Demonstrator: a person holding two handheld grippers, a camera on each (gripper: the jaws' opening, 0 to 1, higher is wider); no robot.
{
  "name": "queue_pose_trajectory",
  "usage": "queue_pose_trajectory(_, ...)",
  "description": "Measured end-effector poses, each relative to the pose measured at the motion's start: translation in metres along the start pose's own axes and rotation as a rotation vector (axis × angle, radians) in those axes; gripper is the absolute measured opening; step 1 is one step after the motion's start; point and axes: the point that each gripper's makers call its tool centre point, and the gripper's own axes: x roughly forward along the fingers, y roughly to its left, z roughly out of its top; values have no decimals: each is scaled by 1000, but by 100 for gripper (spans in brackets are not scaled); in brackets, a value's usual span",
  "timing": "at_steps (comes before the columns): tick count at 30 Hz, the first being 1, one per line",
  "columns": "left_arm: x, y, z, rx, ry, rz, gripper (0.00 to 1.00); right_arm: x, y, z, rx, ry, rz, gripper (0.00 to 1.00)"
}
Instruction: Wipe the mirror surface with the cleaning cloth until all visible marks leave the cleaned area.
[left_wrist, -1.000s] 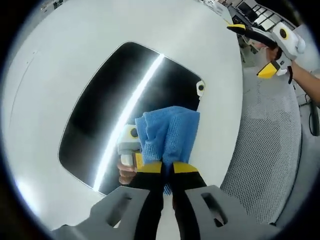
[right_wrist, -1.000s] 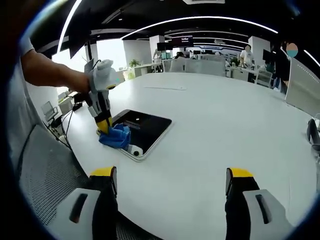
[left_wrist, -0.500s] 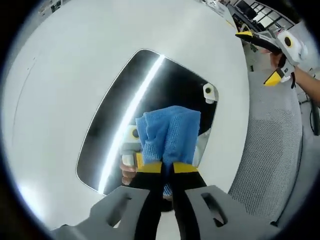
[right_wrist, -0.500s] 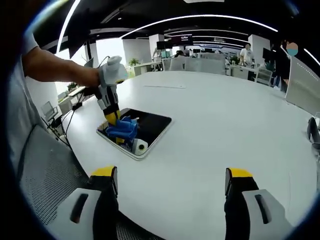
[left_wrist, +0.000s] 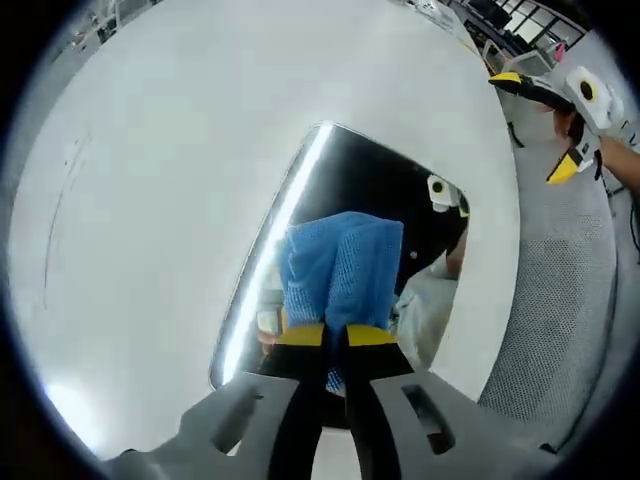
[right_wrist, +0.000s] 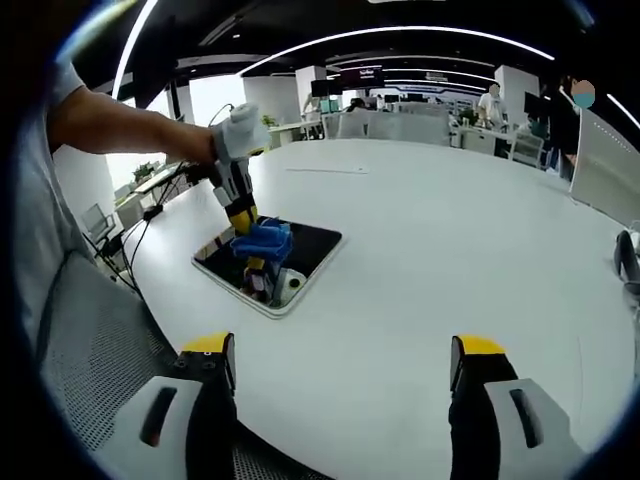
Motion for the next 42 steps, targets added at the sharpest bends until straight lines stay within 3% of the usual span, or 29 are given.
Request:
queue_pose_trajectory(4, 1, 1, 1, -3, 19, -14, 3, 0, 0, 0, 1, 1, -2, 87)
queue_pose_trajectory(19, 0, 17, 11, 25, 3, 38, 3, 0, -1, 1, 2, -3, -5, 87)
queue_pose_trajectory(22, -3, 33, 20, -15, -39, 134, 3, 0, 0, 1, 0, -3, -4, 87)
queue_pose_trajectory(42, -5, 33, 12, 47, -44, 105, 3, -1, -1, 1, -1, -4, -5, 87)
